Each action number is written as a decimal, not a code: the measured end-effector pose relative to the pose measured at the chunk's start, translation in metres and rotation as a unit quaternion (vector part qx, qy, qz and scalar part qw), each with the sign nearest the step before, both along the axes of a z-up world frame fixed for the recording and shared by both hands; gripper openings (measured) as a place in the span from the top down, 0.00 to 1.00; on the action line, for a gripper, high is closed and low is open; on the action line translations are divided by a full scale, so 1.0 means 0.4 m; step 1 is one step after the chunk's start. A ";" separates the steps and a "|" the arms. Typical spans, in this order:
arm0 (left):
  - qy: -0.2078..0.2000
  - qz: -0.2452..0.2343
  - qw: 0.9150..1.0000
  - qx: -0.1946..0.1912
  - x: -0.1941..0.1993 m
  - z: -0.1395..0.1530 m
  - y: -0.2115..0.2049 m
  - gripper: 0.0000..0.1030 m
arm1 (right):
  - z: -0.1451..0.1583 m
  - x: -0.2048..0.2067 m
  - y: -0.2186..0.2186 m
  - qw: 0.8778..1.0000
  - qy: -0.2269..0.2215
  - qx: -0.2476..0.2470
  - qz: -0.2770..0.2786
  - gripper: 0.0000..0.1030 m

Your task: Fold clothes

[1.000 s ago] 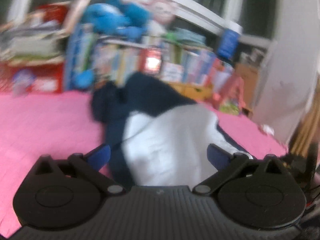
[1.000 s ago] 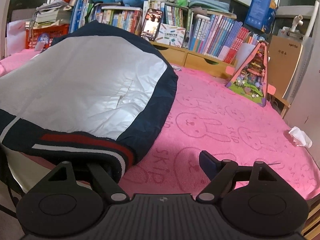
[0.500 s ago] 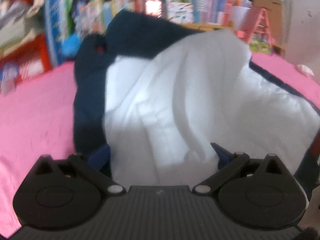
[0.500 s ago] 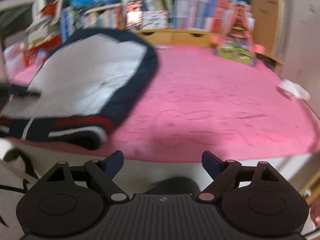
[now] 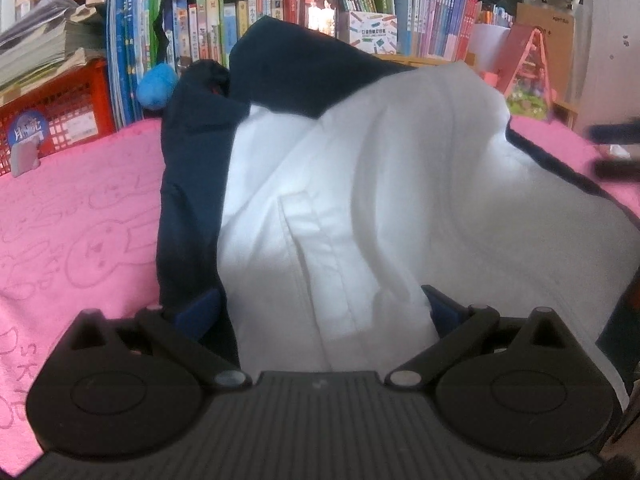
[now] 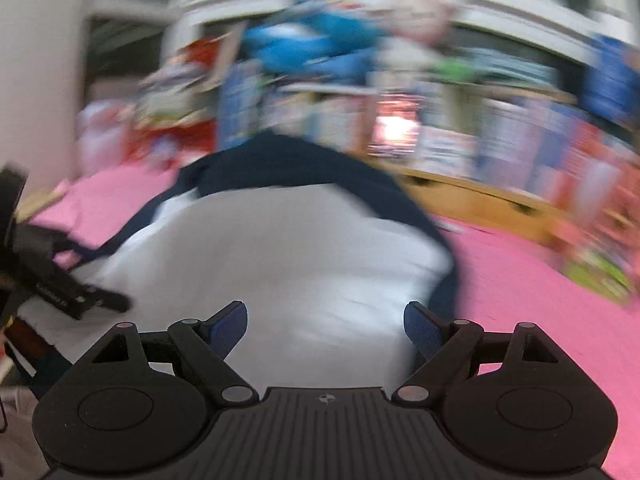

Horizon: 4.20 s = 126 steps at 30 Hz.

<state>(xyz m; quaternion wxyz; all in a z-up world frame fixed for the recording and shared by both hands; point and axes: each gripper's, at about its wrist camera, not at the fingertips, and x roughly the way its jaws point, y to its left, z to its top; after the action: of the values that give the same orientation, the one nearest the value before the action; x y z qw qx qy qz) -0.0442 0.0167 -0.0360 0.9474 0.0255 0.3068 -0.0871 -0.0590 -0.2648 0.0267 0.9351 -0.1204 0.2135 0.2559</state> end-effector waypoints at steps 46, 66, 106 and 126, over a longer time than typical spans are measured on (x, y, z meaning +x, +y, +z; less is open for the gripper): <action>0.038 0.071 0.990 -0.112 0.179 0.042 0.185 0.00 | -0.136 0.340 -0.234 0.966 0.160 0.139 -0.148 0.29; -0.035 0.077 0.990 -0.109 0.296 0.171 0.193 0.89 | -0.052 0.448 -0.168 0.986 0.054 0.128 -0.094 0.91; -0.020 0.070 0.991 0.116 -0.063 0.091 0.061 0.18 | -0.170 -0.050 0.167 0.996 -0.050 -0.068 0.001 0.31; -0.009 0.079 0.993 0.088 -0.148 0.080 0.090 0.16 | -0.195 -0.022 0.042 0.995 -0.072 -0.050 -0.050 0.26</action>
<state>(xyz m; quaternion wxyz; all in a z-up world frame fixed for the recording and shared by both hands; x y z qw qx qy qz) -0.1034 0.0528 -0.0041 0.9482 0.0849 0.3057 0.0156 -0.0680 -0.2480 -0.0512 0.9525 -0.1743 0.1638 0.1884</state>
